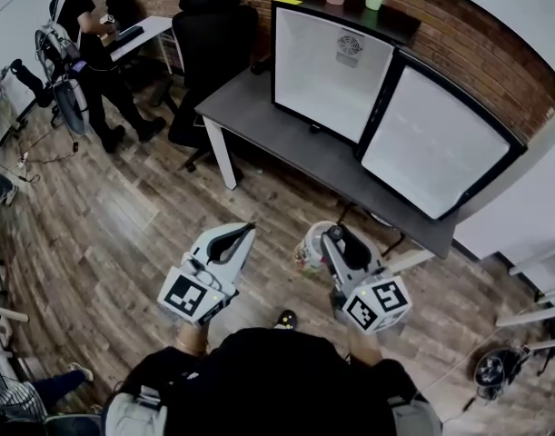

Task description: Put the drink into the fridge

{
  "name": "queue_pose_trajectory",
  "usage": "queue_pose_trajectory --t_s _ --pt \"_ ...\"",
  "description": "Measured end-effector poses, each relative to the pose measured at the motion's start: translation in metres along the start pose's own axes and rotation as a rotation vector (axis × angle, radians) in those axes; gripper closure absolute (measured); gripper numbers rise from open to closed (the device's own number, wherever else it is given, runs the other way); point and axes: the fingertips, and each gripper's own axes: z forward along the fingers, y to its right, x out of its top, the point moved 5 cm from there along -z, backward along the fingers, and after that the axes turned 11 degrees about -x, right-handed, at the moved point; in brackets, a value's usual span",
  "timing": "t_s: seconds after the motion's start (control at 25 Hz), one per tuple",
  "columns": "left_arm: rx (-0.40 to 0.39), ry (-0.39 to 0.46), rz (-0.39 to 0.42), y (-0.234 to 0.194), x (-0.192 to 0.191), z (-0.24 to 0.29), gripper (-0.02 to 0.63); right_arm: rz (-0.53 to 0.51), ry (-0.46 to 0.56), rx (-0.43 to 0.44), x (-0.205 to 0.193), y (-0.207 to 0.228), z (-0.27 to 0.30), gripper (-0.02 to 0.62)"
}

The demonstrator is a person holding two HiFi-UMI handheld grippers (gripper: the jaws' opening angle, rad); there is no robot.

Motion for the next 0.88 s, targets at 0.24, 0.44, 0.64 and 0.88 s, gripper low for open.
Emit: queue_pose_trajectory --t_s 0.24,0.44,0.64,0.88 --pt "-0.021 0.001 -0.008 -0.010 -0.003 0.038 0.609 0.000 -0.003 -0.017 0.005 0.032 0.013 0.451" --pt "-0.032 -0.001 -0.009 -0.016 -0.006 0.062 0.609 -0.001 -0.006 -0.019 0.009 0.051 0.023 0.453" --pt "-0.024 -0.010 -0.032 -0.025 -0.018 0.068 0.609 0.000 -0.008 -0.011 0.003 0.055 0.032 0.453" --pt "-0.068 0.002 -0.037 -0.046 -0.023 0.101 0.609 -0.005 -0.007 -0.014 0.007 0.065 0.050 0.454"
